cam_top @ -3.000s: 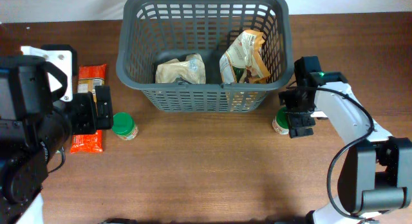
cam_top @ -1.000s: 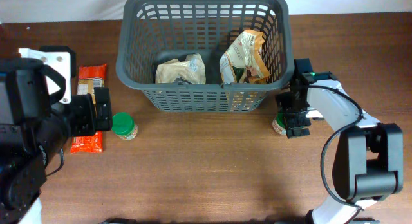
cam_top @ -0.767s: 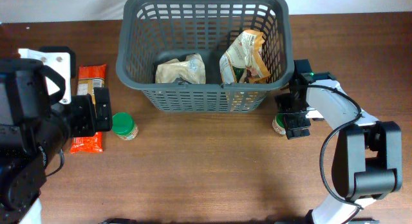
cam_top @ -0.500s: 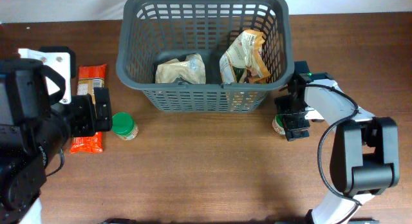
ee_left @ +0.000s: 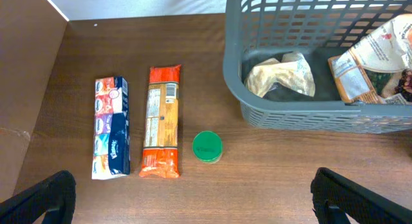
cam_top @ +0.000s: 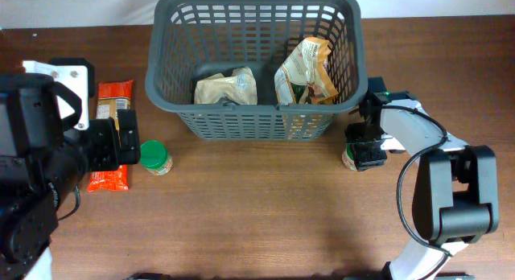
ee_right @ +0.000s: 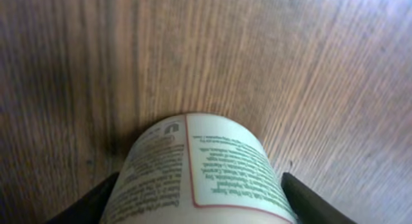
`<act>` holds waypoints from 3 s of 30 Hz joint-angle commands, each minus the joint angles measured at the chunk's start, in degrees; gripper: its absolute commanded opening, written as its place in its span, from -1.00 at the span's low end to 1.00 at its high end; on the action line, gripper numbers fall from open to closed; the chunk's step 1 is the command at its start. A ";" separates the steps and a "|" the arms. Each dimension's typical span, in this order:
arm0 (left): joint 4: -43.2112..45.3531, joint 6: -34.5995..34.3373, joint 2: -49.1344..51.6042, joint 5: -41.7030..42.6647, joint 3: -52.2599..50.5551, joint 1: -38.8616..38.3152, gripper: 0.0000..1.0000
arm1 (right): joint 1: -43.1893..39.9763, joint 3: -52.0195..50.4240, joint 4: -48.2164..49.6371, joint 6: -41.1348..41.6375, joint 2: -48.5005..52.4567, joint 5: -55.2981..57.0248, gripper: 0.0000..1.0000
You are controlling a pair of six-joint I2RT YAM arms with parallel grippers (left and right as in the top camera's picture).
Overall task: Pack container
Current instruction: 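Lower the right gripper around the jar and close on it, then lift the jar with the right gripper and carry it over the basket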
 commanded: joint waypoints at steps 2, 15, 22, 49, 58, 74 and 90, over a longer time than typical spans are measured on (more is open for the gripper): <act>0.00 0.92 -0.59 0.42 -0.15 -0.20 0.98 | 0.37 -0.55 -0.09 0.50 0.61 -0.17 -0.37; 0.00 0.92 -0.96 0.42 -0.15 -0.20 0.98 | -4.72 -0.48 -7.56 0.33 -1.86 -1.42 -0.93; 0.00 0.92 -1.25 0.39 -0.15 -0.20 0.99 | -16.26 -0.48 -9.09 -4.52 -9.40 -1.38 -0.93; 0.00 0.90 -1.25 1.97 -0.15 -0.20 0.98 | 9.03 47.95 -11.19 -72.30 -22.97 -3.80 -0.92; 0.00 0.90 -1.25 1.97 -0.15 -0.20 0.98 | 22.36 47.95 -11.30 -83.60 -13.35 3.76 -0.93; 0.00 0.90 -1.25 1.97 -0.15 -0.20 0.98 | 22.49 47.95 -4.98 -81.57 1.99 3.69 -0.92; 0.00 0.90 -1.25 1.97 -0.15 -0.20 0.98 | 20.48 47.95 -6.08 -69.68 6.29 -1.05 -0.92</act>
